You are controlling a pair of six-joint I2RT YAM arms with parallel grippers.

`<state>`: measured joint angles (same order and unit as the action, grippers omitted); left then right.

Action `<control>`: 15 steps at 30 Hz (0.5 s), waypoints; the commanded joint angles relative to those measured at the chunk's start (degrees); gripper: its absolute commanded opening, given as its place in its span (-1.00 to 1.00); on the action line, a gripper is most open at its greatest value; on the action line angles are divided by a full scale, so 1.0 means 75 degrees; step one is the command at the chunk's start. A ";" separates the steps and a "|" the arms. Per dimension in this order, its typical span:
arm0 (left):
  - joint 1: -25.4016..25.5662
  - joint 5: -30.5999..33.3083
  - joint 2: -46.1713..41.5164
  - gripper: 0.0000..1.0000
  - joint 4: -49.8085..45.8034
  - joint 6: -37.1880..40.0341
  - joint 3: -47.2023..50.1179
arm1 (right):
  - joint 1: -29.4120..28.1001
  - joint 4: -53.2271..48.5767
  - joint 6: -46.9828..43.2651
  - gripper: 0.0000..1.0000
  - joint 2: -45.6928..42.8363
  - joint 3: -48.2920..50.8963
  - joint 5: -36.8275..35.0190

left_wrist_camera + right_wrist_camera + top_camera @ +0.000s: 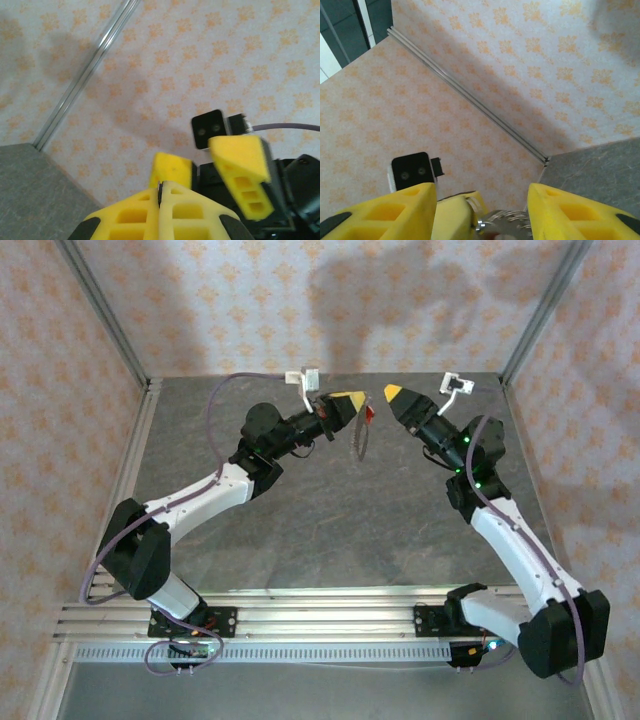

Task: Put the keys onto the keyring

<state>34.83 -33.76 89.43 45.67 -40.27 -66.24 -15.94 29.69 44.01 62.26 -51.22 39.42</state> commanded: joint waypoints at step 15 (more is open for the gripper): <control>-0.0015 -0.0013 0.0134 -1.00 0.0760 -0.0572 -0.0001 | -0.0118 0.1940 0.0832 -0.05 0.0699 0.0197 0.0612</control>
<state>34.83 -33.80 90.59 48.23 -43.72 -66.15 -16.14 39.38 49.39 66.98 -49.58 42.46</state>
